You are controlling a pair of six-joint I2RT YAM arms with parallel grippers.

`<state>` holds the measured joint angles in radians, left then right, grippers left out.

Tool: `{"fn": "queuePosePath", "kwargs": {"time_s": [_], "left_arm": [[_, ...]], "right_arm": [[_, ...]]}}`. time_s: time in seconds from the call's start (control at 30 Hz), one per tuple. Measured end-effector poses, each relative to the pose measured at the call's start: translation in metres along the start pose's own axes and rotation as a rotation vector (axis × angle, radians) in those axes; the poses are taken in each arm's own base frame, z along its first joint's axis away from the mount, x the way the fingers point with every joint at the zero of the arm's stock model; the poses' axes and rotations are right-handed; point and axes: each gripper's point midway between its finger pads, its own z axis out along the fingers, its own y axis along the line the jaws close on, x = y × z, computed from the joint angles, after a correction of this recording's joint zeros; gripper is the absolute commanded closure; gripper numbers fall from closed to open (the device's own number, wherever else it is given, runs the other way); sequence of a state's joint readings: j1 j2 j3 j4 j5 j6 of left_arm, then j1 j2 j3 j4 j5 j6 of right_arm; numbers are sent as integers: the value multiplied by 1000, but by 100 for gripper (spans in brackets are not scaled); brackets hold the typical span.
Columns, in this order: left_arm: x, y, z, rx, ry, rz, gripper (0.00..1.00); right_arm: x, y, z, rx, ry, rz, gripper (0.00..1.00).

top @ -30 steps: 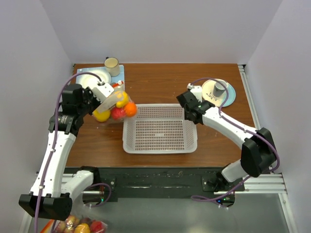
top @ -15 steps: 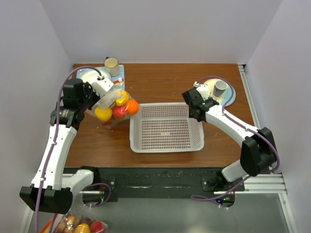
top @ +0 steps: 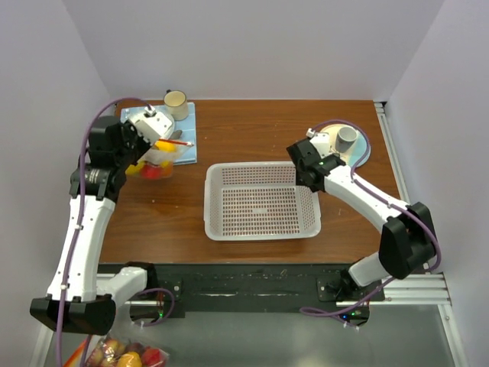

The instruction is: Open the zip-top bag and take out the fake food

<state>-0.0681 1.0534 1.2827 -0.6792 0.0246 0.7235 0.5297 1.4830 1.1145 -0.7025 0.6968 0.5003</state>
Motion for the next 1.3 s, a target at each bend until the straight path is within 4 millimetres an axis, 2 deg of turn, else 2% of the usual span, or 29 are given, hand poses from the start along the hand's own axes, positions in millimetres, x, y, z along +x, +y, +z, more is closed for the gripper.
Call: {"fn": "queuePosePath", "kwargs": {"time_s": [0.1,0.2,0.3,0.4,0.47,0.57,0.7,0.83,0.97,1.07,1.23,1.3], "left_arm": [[30,-33,-2,60,43,-21,100],[69,-74,-3,135,109,-42,100],[100,-104,-4,184,165,-52,100],[117,-120,-9,203,194,-60,100],[116,-119,-11,196,188,-59,100],[110,-113,-12,185,176,-58,100],[91,-95,-10,167,153,-57,100],[68,-75,-6,148,118,-57,100],[63,-71,-2,147,115,-57,100],[64,-71,-3,149,116,-53,100],[70,-75,-8,148,115,-29,100],[71,-76,-12,145,116,-19,100]], "right_arm": [[-18,0,-18,-49,-45,44,19],[-46,9,-51,-157,-135,97,19],[-71,38,-97,-356,-246,109,18],[-81,76,-136,-596,-309,72,22],[-84,102,-153,-741,-338,32,26],[-76,141,-164,-917,-352,-48,30],[-50,190,-174,-1082,-352,-193,26],[-12,239,-198,-1198,-378,-389,23],[10,273,-225,-1271,-452,-521,21],[7,285,-235,-1300,-523,-537,20],[-23,295,-244,-1313,-666,-482,20],[-28,302,-243,-1314,-694,-472,20]]}}
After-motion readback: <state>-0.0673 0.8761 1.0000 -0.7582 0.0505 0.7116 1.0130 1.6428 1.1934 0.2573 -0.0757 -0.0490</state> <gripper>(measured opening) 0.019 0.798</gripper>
